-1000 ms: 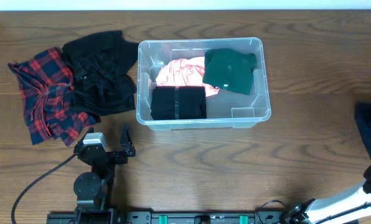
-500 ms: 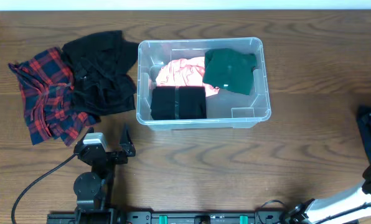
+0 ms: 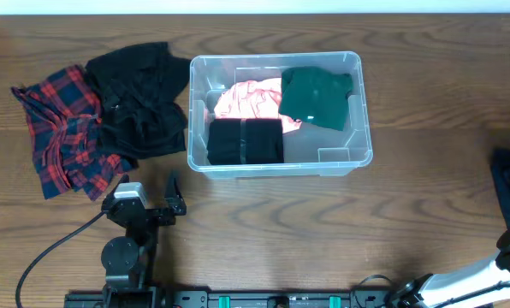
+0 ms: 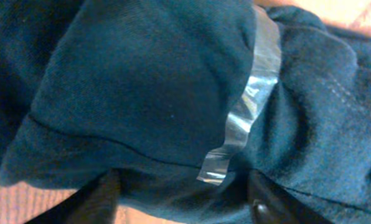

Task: Pack container
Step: 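Grasp the navy garment with the right gripper and lift it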

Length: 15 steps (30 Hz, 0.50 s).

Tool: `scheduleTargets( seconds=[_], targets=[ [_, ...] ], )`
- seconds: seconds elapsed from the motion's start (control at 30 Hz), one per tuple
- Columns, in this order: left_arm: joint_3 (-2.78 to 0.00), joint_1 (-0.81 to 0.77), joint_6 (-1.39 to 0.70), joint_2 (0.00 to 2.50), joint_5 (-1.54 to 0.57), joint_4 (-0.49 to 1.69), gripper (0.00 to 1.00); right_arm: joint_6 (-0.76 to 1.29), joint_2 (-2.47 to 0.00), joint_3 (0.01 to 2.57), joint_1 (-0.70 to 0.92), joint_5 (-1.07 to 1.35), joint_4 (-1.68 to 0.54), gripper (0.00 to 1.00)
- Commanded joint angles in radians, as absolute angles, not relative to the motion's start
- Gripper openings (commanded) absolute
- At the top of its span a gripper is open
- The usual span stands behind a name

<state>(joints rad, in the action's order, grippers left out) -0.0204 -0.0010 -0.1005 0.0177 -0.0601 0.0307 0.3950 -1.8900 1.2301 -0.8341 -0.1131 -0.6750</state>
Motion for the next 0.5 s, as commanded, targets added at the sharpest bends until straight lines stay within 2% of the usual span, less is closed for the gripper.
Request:
scheduleTargets(
  seconds=[0.0, 0.37, 0.47],
  targets=[
    [-0.004, 0.004, -0.091, 0.018, -0.060, 0.066, 0.98, 0.407, -1.867, 1.227, -0.838, -0.128, -0.678, 0.54],
    [-0.004, 0.004, -0.091, 0.018, -0.060, 0.066, 0.98, 0.407, -1.868, 1.135, -0.838, -0.131, -0.607, 0.52],
    [-0.004, 0.004, -0.091, 0.018, -0.060, 0.066, 0.98, 0.407, -1.868, 1.106, -0.838, -0.131, -0.575, 0.44]
  ],
)
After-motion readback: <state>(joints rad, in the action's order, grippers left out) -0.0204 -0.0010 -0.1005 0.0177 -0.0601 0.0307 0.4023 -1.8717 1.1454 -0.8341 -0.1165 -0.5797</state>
